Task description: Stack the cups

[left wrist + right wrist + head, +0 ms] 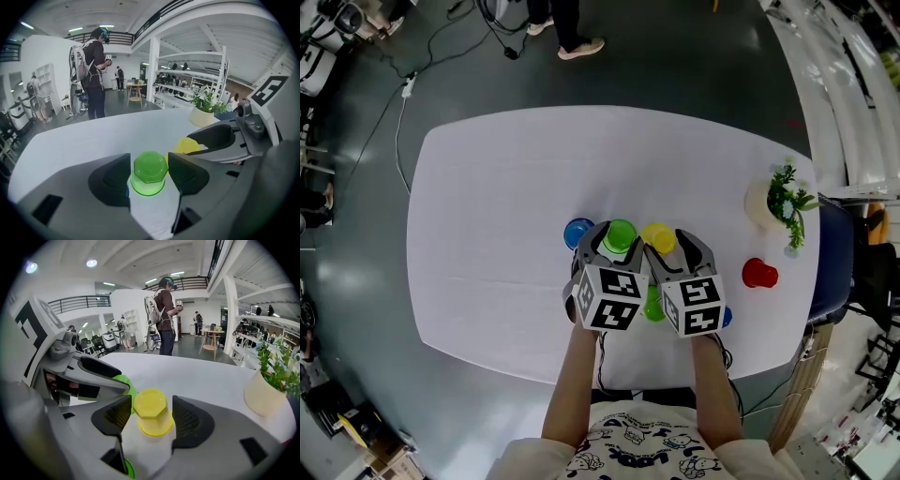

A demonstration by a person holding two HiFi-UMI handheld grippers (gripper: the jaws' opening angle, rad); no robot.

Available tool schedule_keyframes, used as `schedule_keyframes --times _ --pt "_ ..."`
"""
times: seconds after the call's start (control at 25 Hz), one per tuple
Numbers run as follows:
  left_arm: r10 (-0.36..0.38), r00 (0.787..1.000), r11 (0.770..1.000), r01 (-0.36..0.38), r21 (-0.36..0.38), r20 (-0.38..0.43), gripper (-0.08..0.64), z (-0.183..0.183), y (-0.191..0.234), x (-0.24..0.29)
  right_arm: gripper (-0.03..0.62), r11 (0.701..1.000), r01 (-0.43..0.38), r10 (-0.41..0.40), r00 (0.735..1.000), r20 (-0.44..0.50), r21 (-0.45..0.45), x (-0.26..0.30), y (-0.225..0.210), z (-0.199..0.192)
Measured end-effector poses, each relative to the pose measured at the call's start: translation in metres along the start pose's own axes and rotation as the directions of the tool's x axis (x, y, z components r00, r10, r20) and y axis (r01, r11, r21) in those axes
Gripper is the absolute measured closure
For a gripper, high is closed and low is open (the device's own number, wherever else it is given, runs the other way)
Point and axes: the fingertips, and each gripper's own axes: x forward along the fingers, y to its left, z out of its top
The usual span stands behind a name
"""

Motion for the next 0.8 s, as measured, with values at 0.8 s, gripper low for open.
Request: schedule_keyframes --times 0.8 --pt "0.021 0.996 0.999 -0.018 -0.036 0.084 0.301 -0.002 0.008 -0.055 0.321 1.000 0.008 -0.008 0.999 0.040 0.012 -0.016 0.005 0.009"
